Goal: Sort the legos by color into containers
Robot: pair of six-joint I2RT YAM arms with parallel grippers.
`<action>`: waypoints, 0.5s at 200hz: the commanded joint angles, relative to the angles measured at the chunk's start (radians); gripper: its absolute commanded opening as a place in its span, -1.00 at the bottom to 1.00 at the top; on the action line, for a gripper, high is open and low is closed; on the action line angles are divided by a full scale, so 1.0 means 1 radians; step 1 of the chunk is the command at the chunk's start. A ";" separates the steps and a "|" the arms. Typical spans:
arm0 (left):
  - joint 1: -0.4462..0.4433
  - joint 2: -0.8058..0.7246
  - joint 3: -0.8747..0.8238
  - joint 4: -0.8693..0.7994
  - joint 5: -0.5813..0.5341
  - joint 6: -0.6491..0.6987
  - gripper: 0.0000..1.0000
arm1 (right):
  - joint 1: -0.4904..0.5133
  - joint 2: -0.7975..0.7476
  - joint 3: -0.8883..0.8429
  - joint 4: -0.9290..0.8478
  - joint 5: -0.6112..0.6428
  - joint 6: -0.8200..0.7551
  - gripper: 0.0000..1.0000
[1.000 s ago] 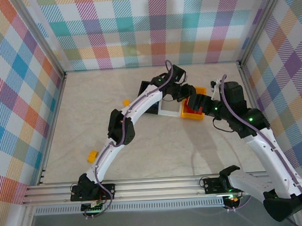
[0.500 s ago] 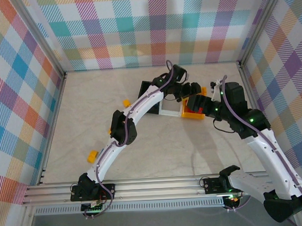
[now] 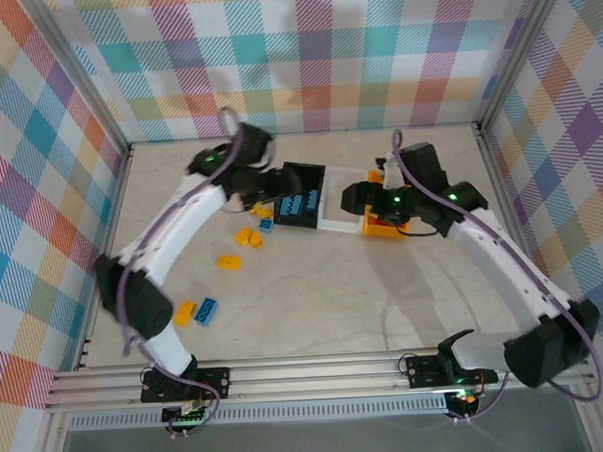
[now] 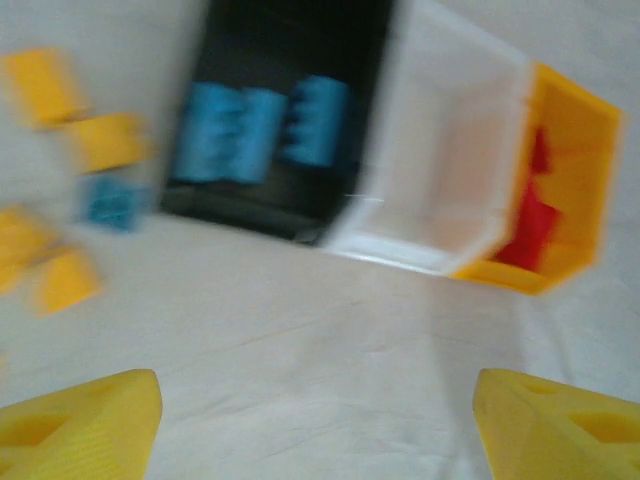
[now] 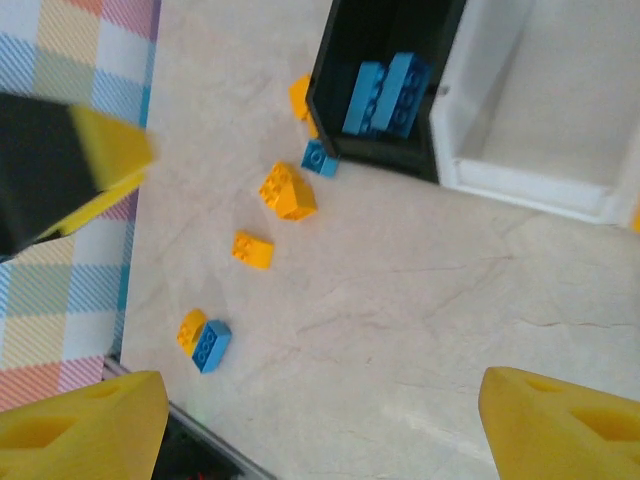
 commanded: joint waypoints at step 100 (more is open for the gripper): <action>0.178 -0.048 -0.517 -0.033 -0.091 0.020 0.60 | 0.165 0.229 0.108 0.044 -0.121 -0.032 0.66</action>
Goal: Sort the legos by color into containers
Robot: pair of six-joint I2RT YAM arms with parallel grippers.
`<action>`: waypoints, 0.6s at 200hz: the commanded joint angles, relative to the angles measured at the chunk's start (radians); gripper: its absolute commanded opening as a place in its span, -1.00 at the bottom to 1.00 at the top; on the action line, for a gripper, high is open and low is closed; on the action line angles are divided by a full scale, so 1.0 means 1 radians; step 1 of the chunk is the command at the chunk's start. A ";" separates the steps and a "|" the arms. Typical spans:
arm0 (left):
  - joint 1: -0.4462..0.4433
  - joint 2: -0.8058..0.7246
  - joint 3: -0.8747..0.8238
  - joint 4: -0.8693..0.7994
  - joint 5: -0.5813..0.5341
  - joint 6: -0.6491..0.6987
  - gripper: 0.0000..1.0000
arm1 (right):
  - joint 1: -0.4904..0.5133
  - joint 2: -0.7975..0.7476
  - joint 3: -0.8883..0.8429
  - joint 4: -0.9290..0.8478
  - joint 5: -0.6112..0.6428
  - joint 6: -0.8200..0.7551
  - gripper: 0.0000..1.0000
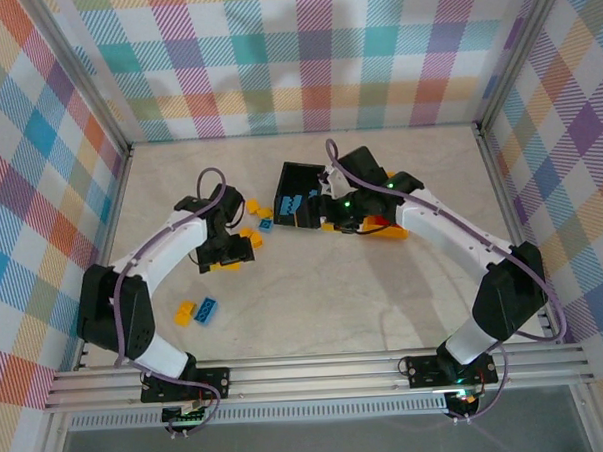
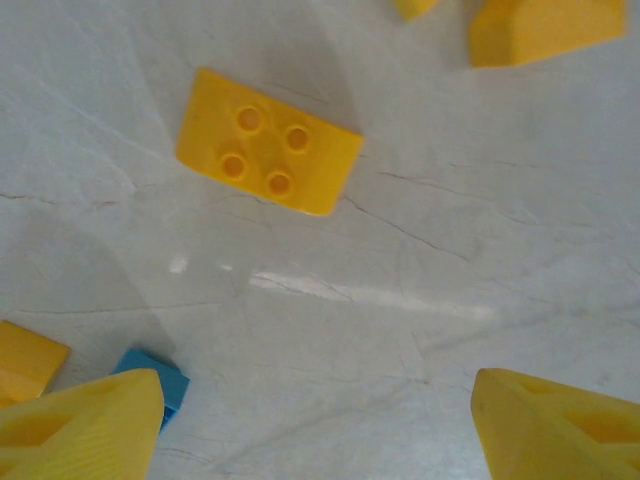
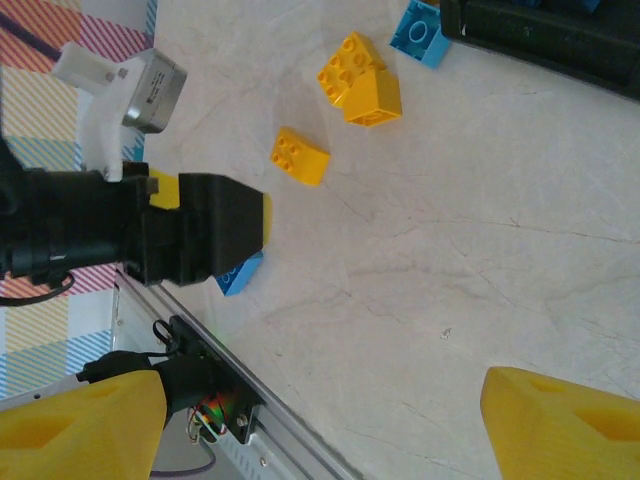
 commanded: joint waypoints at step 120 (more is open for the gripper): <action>0.151 0.200 -0.054 0.216 0.089 -0.507 0.59 | 0.003 -0.061 -0.040 0.001 -0.007 -0.033 0.66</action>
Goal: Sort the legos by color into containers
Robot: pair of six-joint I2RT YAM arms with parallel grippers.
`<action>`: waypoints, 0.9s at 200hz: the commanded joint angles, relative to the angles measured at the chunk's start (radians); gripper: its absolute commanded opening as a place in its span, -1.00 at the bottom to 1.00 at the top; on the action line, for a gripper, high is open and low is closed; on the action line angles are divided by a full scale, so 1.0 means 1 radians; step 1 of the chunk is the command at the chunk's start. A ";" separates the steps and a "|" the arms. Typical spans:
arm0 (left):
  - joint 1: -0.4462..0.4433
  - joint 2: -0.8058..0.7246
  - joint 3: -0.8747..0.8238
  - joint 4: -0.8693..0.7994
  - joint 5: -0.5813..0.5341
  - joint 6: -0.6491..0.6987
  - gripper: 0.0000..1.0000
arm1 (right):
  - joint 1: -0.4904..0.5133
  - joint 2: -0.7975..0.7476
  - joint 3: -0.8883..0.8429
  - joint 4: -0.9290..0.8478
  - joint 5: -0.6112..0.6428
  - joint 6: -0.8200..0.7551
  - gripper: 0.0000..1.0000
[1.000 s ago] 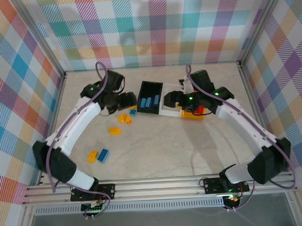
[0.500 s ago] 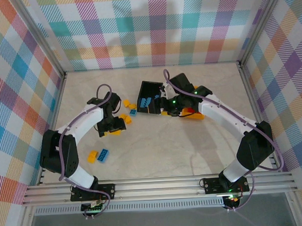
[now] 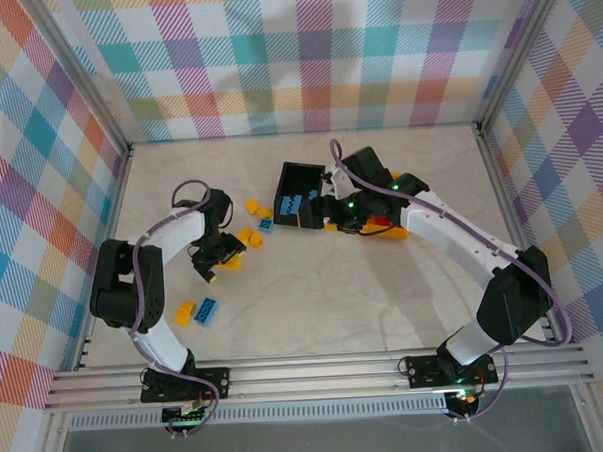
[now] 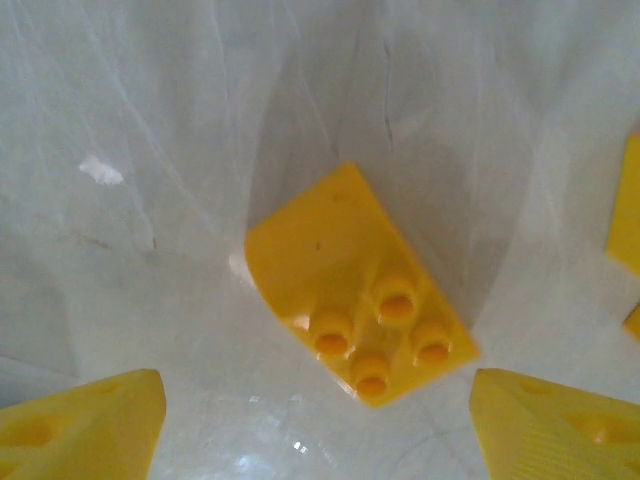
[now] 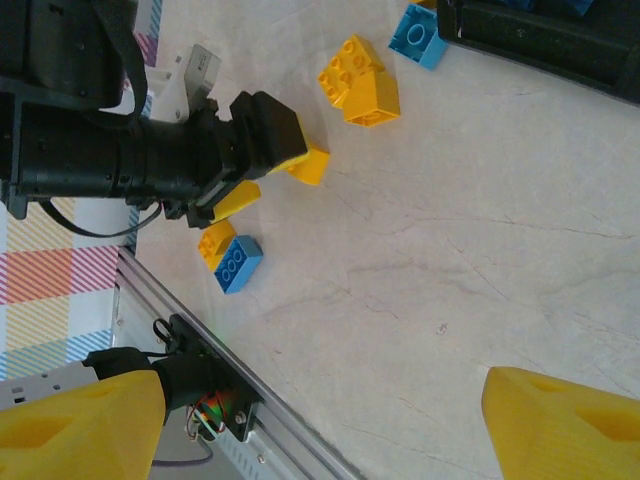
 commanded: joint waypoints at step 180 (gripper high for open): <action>0.057 0.081 0.036 0.038 0.059 -0.001 -0.26 | 0.000 -0.044 -0.020 -0.021 0.016 -0.025 0.67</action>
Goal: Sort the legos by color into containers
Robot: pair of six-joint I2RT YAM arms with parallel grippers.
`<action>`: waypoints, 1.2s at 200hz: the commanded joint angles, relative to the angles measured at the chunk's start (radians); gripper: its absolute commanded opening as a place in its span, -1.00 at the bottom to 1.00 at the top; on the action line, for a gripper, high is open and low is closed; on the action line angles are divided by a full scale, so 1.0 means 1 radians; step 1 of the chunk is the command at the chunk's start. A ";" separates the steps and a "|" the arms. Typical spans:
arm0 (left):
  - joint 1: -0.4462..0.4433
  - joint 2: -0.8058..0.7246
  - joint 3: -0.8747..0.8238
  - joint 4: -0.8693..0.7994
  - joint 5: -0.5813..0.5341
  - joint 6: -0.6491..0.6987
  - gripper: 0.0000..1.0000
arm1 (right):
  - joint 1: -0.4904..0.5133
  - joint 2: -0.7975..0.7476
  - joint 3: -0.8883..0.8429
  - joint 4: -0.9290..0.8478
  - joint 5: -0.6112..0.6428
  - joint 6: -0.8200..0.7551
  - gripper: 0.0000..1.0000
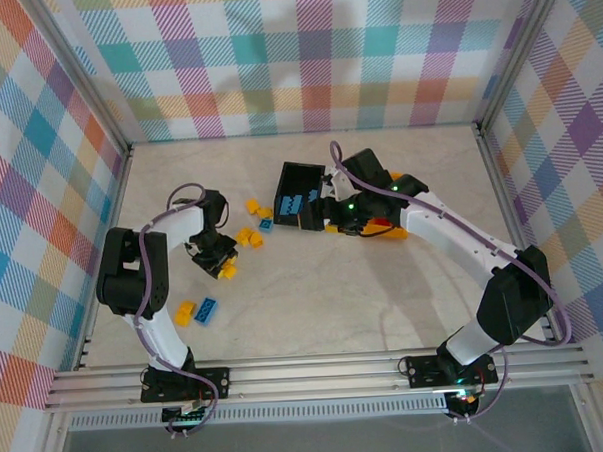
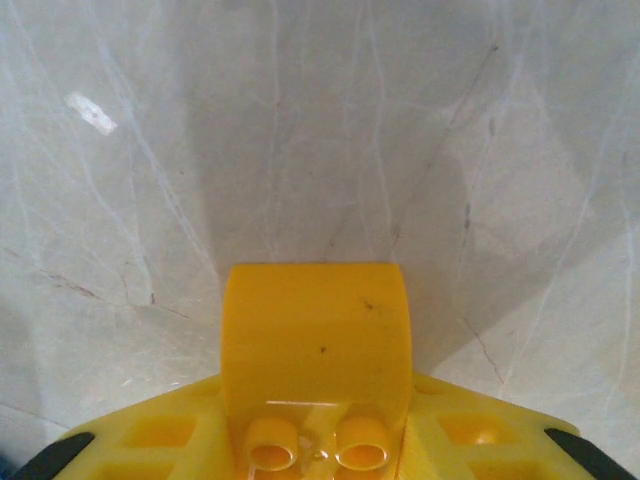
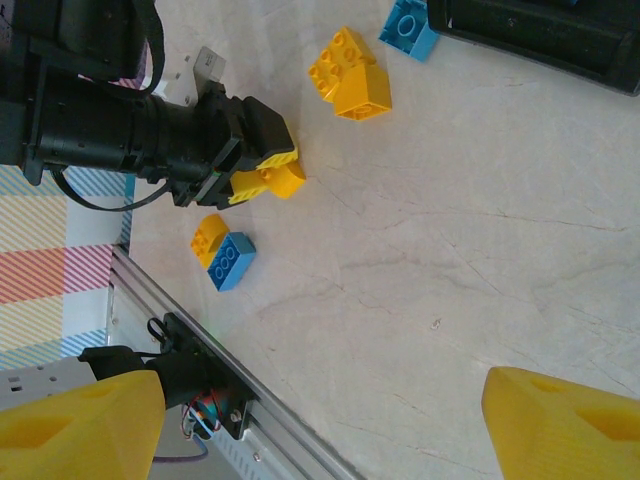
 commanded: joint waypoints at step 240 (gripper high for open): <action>-0.411 0.775 1.458 -0.029 0.312 0.242 -0.10 | -0.258 -0.416 -0.212 -0.057 0.070 -0.002 0.67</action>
